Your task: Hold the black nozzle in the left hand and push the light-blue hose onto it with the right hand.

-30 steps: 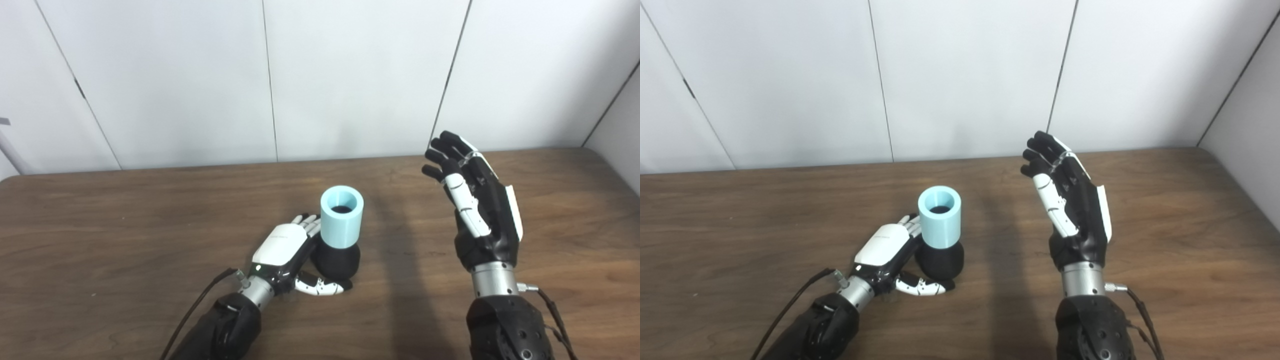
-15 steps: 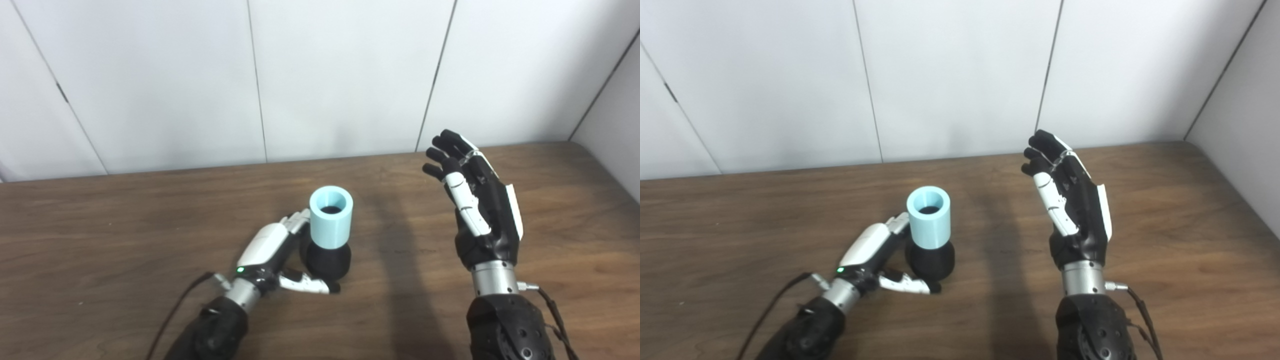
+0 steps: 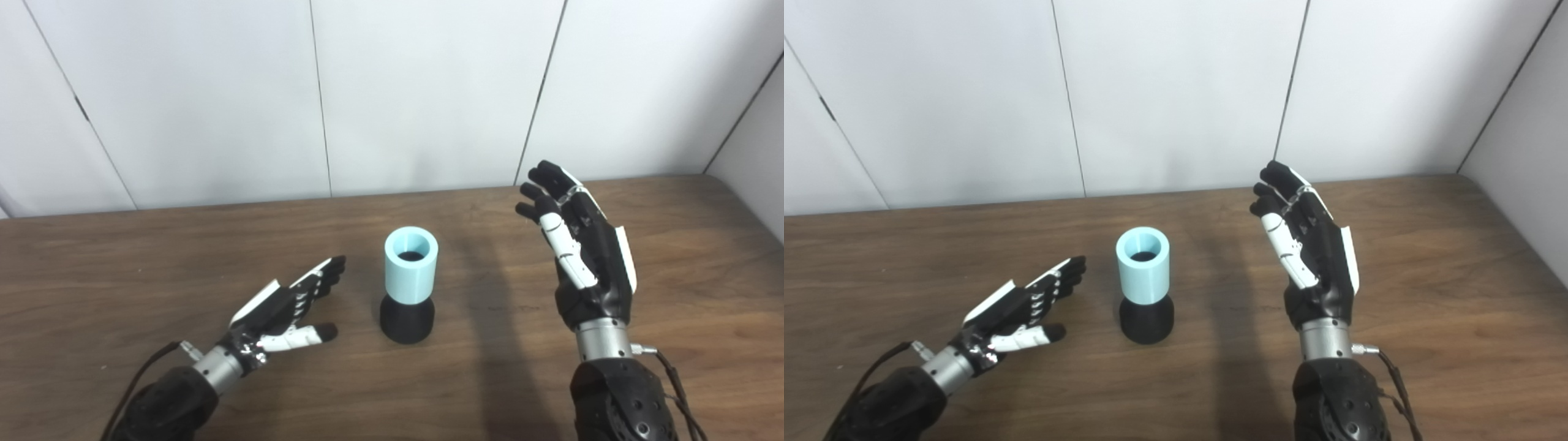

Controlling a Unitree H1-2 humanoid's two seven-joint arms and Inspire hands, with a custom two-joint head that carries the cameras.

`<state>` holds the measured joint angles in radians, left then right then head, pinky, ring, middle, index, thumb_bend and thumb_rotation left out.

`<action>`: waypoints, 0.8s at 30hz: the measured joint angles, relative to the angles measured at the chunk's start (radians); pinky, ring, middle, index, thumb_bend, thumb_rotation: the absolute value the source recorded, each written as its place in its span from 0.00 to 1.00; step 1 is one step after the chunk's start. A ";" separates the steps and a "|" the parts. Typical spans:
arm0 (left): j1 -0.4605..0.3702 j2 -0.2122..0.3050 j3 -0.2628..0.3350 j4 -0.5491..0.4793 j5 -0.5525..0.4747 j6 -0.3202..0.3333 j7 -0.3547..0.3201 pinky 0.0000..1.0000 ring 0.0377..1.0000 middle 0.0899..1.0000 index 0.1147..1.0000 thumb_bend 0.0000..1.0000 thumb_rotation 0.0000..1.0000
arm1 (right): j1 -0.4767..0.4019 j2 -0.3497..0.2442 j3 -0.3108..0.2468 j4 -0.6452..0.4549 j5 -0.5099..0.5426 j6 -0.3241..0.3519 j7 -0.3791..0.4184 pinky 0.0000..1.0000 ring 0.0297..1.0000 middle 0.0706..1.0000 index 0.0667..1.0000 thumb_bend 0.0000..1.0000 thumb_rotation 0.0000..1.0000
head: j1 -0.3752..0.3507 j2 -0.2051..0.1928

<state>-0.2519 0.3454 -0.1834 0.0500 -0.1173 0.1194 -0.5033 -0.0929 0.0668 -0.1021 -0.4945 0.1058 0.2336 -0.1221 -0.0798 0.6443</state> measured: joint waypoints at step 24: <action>0.209 -0.206 0.294 -0.064 -0.078 -0.210 0.282 0.83 0.86 0.82 0.77 0.25 0.55 | 0.099 -0.078 0.000 0.298 -0.044 -0.262 0.057 0.65 0.71 0.70 0.68 0.38 0.21 | 0.012 0.002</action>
<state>-0.0432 0.1394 0.1110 -0.0142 -0.1949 -0.0906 -0.2210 0.0057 -0.0115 -0.1024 -0.1965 0.0615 -0.0287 -0.0650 -0.0675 0.6458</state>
